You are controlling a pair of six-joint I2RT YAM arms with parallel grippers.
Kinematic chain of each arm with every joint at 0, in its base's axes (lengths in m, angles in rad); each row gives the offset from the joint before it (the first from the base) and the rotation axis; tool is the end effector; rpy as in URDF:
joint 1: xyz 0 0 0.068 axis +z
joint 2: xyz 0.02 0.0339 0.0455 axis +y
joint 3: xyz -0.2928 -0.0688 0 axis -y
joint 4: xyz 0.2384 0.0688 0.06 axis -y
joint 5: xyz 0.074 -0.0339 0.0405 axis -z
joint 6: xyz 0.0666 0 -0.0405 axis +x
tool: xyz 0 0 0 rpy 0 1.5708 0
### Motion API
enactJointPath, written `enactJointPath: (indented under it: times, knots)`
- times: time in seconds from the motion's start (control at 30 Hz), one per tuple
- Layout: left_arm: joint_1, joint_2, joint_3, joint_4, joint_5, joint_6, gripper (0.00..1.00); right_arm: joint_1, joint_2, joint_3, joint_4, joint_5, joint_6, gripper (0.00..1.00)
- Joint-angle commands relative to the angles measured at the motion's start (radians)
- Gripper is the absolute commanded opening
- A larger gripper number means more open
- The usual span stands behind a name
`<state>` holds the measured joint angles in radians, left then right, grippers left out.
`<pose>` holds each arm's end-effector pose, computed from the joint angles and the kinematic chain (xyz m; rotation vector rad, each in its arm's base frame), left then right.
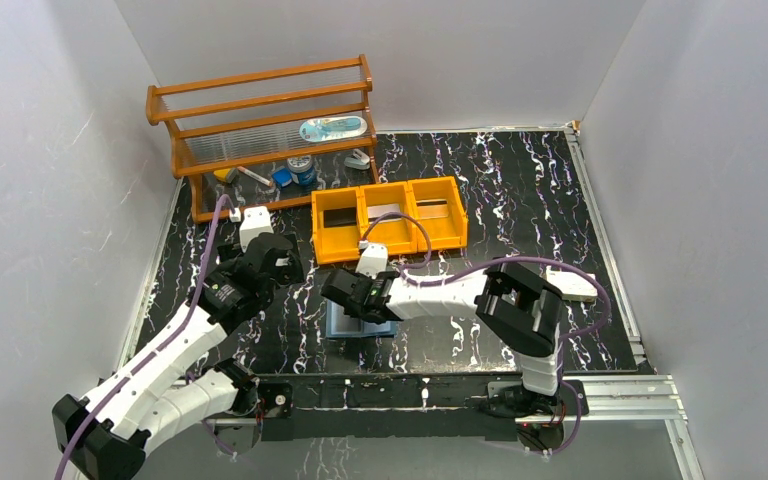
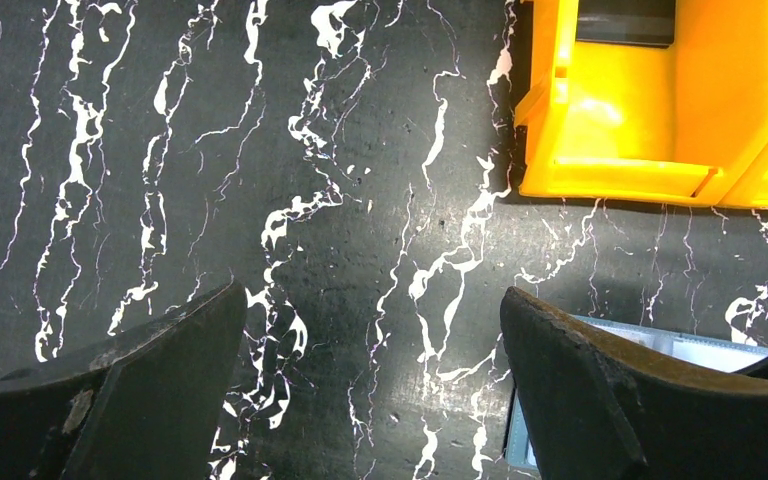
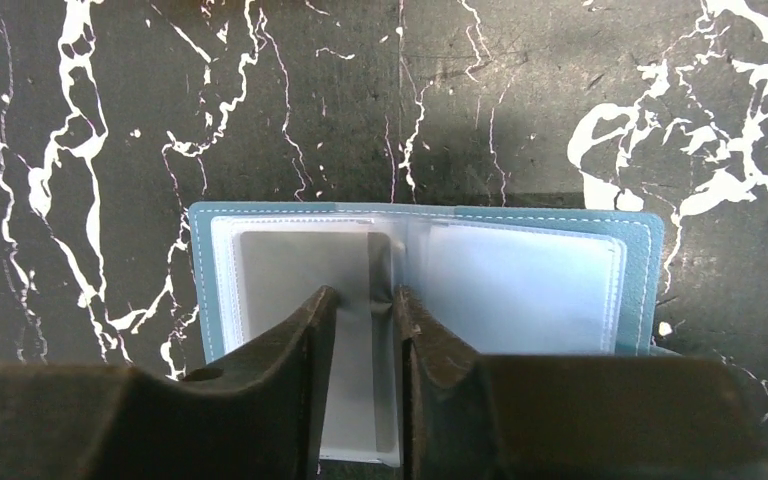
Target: Take the credit cards out of the card holder
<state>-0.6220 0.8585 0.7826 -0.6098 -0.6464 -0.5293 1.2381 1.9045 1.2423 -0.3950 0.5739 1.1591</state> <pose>0.1610 -0.0661 0.2963 -0.2329 2.0881 0.0477 0.1663 0.3706 0.1777 0.0914 2.4158 0.3309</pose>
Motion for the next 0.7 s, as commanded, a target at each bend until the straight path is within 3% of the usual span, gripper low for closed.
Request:
enactJointPath:
  times: [0.0, 0.1, 0.2, 0.5, 0.67]
  knots:
    - [0.007, 0.010, 0.028, 0.006, 0.001, 0.013, 0.98, -0.025, -0.020, -0.094, 0.097, -0.095, -0.001, 0.30]
    - [0.007, 0.016, 0.030, 0.008, 0.005, 0.017, 0.98, -0.031, -0.032, -0.116, 0.122, -0.105, -0.006, 0.22]
    - [0.007, 0.018, 0.029, 0.010, 0.004, 0.018, 0.98, -0.032, -0.033, -0.078, 0.064, -0.087, -0.019, 0.23]
    - [0.011, 0.006, 0.031, 0.005, -0.029, 0.009, 0.98, -0.001, -0.041, 0.038, 0.006, -0.041, -0.129, 0.65]
    - [0.016, -0.025, 0.036, -0.019, -0.085, -0.024, 0.98, 0.022, -0.003, 0.103, -0.040, -0.004, -0.137, 0.76]
